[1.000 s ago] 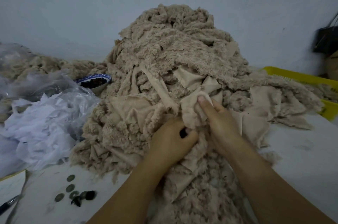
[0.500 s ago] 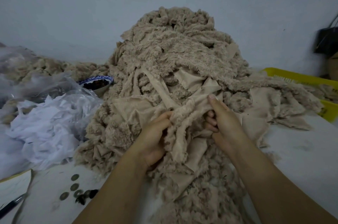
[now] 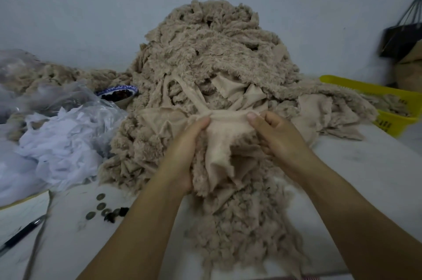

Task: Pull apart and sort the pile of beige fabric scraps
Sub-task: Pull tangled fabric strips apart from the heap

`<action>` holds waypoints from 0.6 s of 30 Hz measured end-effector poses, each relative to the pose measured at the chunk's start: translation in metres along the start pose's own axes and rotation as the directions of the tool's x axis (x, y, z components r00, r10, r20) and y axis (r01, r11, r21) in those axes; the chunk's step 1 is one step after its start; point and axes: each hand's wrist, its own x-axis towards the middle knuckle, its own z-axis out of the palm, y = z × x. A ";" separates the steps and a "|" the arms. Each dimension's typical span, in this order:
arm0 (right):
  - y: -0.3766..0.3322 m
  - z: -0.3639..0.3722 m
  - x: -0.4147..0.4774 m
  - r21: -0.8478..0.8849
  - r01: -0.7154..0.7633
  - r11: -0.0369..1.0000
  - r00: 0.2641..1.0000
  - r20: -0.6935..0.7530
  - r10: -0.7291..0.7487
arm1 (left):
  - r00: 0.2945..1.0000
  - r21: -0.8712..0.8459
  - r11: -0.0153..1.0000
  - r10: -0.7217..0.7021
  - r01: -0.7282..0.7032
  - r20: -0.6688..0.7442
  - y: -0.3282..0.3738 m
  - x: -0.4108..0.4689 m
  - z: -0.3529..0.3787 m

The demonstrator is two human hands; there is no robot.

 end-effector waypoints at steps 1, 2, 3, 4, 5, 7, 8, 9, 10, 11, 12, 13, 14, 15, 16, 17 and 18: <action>0.002 -0.003 -0.004 -0.042 0.023 0.999 0.999 -0.026 -0.024 | 0.999 -0.046 0.998 -0.033 0.035 0.038 -0.006 -0.007 -0.001; 0.004 -0.005 -0.006 -0.092 0.038 0.995 0.997 -0.056 -0.043 | 0.996 -0.067 0.996 -0.051 0.056 0.070 -0.013 -0.014 0.001; 0.006 -0.007 -0.009 -0.148 0.038 0.988 0.994 -0.095 -0.053 | 0.995 -0.075 0.995 -0.055 0.061 0.078 -0.021 -0.021 0.003; 0.010 -0.010 -0.012 -0.193 0.025 0.981 0.989 -0.141 -0.053 | 0.995 -0.091 0.994 -0.059 0.067 0.086 -0.028 -0.026 0.005; 0.013 -0.012 -0.015 -0.217 0.011 0.976 0.982 -0.182 -0.051 | 0.994 -0.113 0.991 -0.060 0.070 0.093 -0.034 -0.030 0.007; 0.019 -0.012 -0.025 -0.153 -0.018 0.988 0.976 -0.218 -0.016 | 0.995 -0.140 0.988 -0.049 0.061 0.084 -0.047 -0.036 0.011; 0.023 -0.012 -0.029 -0.103 -0.050 0.993 0.979 -0.200 0.028 | 0.996 -0.139 0.989 -0.036 0.047 0.076 -0.051 -0.037 0.012; 0.025 -0.009 -0.035 -0.080 -0.100 0.992 0.983 -0.161 0.086 | 0.997 -0.129 0.991 -0.022 0.031 0.069 -0.055 -0.038 0.013; 0.028 -0.006 -0.040 -0.093 -0.141 0.986 0.985 -0.109 0.130 | 0.998 -0.114 0.993 -0.010 0.017 0.065 -0.058 -0.039 0.015; 0.029 -0.001 -0.044 -0.117 -0.160 0.980 0.986 -0.065 0.153 | 0.999 -0.091 0.996 0.000 0.005 0.046 -0.060 -0.040 0.018; 0.032 0.001 -0.046 -0.142 -0.147 0.979 0.989 -0.044 0.142 | 0.999 -0.066 0.998 0.005 -0.003 0.036 -0.063 -0.041 0.020; 0.032 0.005 -0.048 -0.156 -0.116 0.981 0.993 -0.051 0.109 | 0.999 -0.029 1.000 0.005 -0.004 0.035 -0.066 -0.041 0.022; 0.033 0.008 -0.049 -0.170 -0.072 0.983 0.996 -0.068 0.061 | 0.999 0.008 1.000 0.004 -0.004 0.047 -0.068 -0.041 0.023; 0.033 0.012 -0.051 -0.196 -0.034 0.980 0.996 -0.093 0.016 | 0.998 0.034 0.999 0.001 -0.003 0.066 -0.068 -0.042 0.025; 0.036 0.015 -0.052 -0.228 0.000 0.974 0.995 -0.096 -0.023 | 0.997 0.043 0.999 -0.002 -0.002 0.079 -0.067 -0.042 0.024; 0.037 0.018 -0.055 -0.271 0.029 0.962 0.996 -0.068 -0.049 | 0.997 0.025 1.000 -0.006 0.004 0.074 -0.063 -0.041 0.024; 0.040 0.021 -0.056 -0.309 0.061 0.949 0.998 -0.015 -0.069 | 0.998 -0.038 0.999 -0.021 0.024 0.066 -0.058 -0.039 0.024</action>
